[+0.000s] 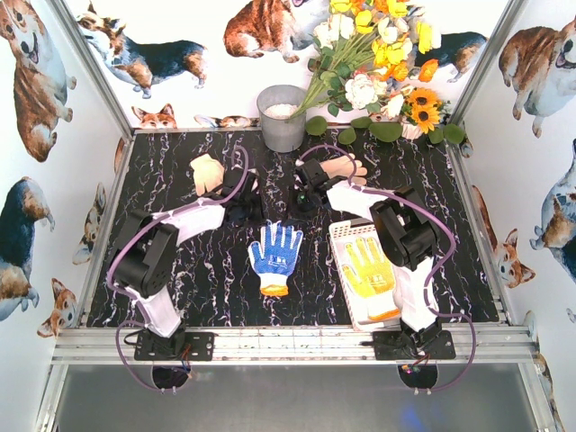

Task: Put the gloves into the storage basket
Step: Pair the glove with the glove.

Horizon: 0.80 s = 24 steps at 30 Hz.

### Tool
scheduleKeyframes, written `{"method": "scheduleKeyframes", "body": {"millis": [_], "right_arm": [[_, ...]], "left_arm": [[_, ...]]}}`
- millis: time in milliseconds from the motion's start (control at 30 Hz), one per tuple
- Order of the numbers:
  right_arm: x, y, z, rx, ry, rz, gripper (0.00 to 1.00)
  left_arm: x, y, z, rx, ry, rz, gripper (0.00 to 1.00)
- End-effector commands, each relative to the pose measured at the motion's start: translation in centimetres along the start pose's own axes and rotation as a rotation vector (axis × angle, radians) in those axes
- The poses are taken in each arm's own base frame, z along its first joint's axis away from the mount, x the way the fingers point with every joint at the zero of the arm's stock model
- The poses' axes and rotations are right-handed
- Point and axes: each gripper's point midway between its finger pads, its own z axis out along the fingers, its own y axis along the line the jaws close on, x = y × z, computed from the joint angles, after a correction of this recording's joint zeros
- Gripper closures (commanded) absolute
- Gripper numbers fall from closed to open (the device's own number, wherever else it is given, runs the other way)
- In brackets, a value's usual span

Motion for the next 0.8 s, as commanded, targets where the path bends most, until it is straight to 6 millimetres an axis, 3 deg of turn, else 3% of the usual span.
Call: {"method": "scheduleKeyframes", "body": {"millis": [0,300,567,767], "right_arm": [[-2.2,3.3,-2.3,-0.097,-0.087,-0.065,1.00],[-1.9,4.8,-2.2,-0.173,-0.080,-0.093,1.00],[-1.7,4.3,-1.0,-0.166,-0.063,-0.081,1.00],[-1.7,3.3,-0.1,-0.128,-0.064,-0.065,1.00]], "left_arm": [[-1.6,0.5,-1.4,-0.008,-0.073,-0.019,1.00],[-0.7,1.8,-1.4,-0.030,-0.060,-0.037,1.00],[-0.7,2.1,-1.0,-0.022,-0.064,-0.044,1.00],[-1.4,1.0,-0.2,0.030,-0.071,-0.018,1.00]]}}
